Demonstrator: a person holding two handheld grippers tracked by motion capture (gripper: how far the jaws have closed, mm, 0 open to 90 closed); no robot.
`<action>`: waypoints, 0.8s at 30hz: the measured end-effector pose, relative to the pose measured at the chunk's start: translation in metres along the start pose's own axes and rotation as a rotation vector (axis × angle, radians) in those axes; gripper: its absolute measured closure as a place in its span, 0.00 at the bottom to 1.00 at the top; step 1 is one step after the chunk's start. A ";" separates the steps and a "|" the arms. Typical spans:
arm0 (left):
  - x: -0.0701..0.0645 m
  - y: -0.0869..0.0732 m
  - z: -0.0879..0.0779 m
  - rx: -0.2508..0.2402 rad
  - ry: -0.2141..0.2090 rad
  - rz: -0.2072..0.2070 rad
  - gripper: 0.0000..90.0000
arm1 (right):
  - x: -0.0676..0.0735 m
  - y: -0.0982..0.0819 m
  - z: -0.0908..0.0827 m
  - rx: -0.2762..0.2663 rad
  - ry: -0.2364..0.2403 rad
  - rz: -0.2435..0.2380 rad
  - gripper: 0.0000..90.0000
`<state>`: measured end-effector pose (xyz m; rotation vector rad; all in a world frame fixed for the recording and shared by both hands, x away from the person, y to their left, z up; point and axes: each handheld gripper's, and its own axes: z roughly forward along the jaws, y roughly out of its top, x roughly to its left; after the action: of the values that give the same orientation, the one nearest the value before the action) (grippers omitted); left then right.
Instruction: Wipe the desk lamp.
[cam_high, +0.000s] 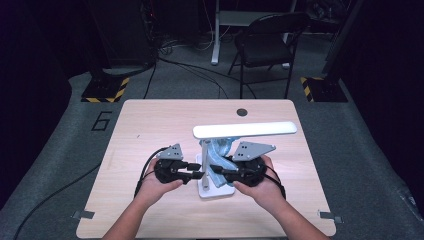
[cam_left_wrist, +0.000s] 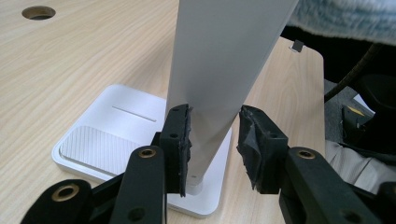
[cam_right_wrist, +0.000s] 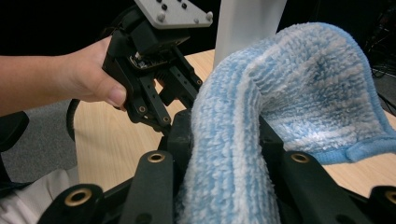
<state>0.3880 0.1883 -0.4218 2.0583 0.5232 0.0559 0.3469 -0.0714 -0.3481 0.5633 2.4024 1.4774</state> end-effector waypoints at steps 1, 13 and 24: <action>0.001 0.000 0.000 0.002 -0.001 0.007 0.71 | -0.001 0.002 -0.001 0.004 -0.001 -0.005 0.74; 0.005 0.002 0.004 -0.011 0.036 0.011 0.52 | -0.003 0.021 -0.013 -0.036 -0.038 0.002 0.74; 0.003 0.010 0.012 -0.021 0.023 0.048 0.50 | 0.000 0.026 -0.023 -0.067 -0.070 0.006 0.74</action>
<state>0.3973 0.1752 -0.4200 2.0523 0.4854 0.1132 0.3426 -0.0787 -0.3146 0.5970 2.2905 1.5089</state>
